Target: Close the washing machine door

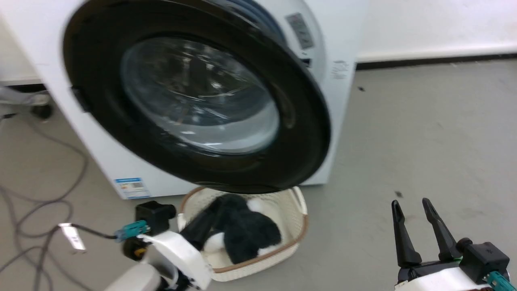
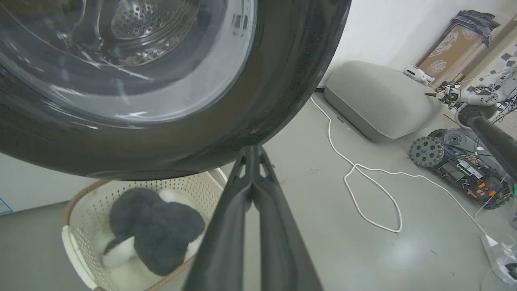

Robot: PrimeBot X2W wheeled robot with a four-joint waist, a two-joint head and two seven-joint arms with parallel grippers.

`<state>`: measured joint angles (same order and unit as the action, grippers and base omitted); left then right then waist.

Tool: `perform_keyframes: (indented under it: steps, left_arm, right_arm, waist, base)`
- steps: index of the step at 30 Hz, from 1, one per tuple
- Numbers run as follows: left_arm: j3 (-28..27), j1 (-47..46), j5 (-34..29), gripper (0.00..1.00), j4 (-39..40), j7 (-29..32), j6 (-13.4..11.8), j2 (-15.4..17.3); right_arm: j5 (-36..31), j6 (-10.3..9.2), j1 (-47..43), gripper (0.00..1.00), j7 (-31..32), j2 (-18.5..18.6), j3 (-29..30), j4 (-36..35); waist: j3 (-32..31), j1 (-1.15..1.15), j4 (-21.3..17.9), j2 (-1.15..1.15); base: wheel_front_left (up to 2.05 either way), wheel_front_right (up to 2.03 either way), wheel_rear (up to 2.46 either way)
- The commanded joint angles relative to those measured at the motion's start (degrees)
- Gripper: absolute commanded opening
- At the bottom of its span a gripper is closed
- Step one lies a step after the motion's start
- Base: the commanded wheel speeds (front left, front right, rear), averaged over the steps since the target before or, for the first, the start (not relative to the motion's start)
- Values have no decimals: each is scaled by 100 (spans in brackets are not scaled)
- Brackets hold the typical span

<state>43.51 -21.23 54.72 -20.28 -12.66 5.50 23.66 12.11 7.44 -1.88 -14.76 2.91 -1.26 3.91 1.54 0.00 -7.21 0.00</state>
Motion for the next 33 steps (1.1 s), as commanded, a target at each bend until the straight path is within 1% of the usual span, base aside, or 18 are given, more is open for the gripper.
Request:
perform_keyframes:
  steps: [1,3,5,6,8,9,11,12,13,14,16,19,22,26,30,31,32,33]
  left_arm:
    - [-70,98,-338,0,173,-143,-150,145]
    - [-298,251,-848,0,442,-219,-488,322]
    - [-814,520,-1252,0,909,-228,-811,324]
    - [-1612,1159,-1785,0,1560,-231,-1174,228]
    - [-2017,1588,-2139,0,1873,-232,-1299,146]
    - [-2213,1790,-2256,0,2000,-232,-1337,54]
    - [-2565,2139,-2458,0,2218,-232,-1328,-166]
    - [-2708,2298,-2551,25,2294,-232,-1299,-284]
    - [-2826,2448,-2627,82,2325,-232,-1259,-398]
    - [-2897,2574,-2750,100,2318,-233,-1206,-461]
    - [-2972,2745,-3078,100,2305,-233,-1104,-538]
    - [-3041,2906,-3356,100,2227,-233,-938,-747]
    - [-3029,2993,-3544,100,2045,-233,-795,-932]
    - [-3179,2976,-3768,100,1989,-233,-689,-1144]
    - [-3309,2940,-3980,100,1976,-233,-518,-1249]
    - [-3337,2930,-4018,100,1980,-233,-481,-1281]
    - [-3357,2919,-4064,100,1986,-233,-444,-1306]
    - [-3364,2909,-4117,100,1991,-233,-415,-1331]
  right_arm:
    - [-5,5,-84,100,-24,-3,-21,-27]
    - [13,5,-113,100,-24,-3,-48,-54]
    - [6,5,-145,100,-24,-3,-116,-65]
    - [-32,5,-197,100,-24,-3,-169,-70]
    - [-48,5,-218,100,-24,-3,-204,-67]
    - [-51,5,-228,100,-24,-3,-218,-64]
    - [-59,5,-249,100,-24,-3,-244,-50]
    - [-61,5,-258,100,-24,-3,-258,-45]
    - [-60,5,-264,100,-24,-3,-268,-44]
    - [-54,5,-265,100,-24,-3,-281,-41]
    - [-40,5,-274,100,-24,-3,-331,-16]
    - [-31,5,-296,100,-24,-3,-368,22]
    - [-36,5,-291,100,-24,-3,-387,48]
    - [-29,5,-277,100,-24,-3,-380,48]
    - [-16,5,-311,100,-24,-1,-406,55]
    - [-27,5,-309,44,-24,14,-423,66]
    - [-27,5,-301,3,-24,34,-439,69]
    - [-12,5,-293,0,-24,69,-484,81]
  waist:
    - [-225,0,370,0]
    - [-274,0,525,0]
    - [-312,0,671,0]
    - [-366,0,840,0]
    - [-400,0,917,0]
    - [-415,0,947,0]
    - [-442,0,993,0]
    - [-450,0,1005,0]
    - [-453,0,1013,0]
    - [-455,0,1015,0]
    - [-471,0,1016,0]
    - [-486,0,1036,0]
    - [-475,0,1041,0]
    - [-443,0,1050,0]
    - [-392,0,1084,0]
    - [-372,0,1092,0]
    - [-348,0,1103,0]
    - [-324,0,1119,0]
  base:
    - [0,0,0]
    - [0,0,0]
    - [0,0,0]
    - [0,0,0]
    - [0,0,0]
    - [0,0,0]
    - [0,0,0]
    - [0,0,0]
    - [0,0,0]
    - [0,0,0]
    - [0,0,0]
    - [0,0,0]
    - [0,0,0]
    - [0,0,0]
    - [0,0,0]
    - [0,0,0]
    - [0,0,0]
    - [0,0,0]
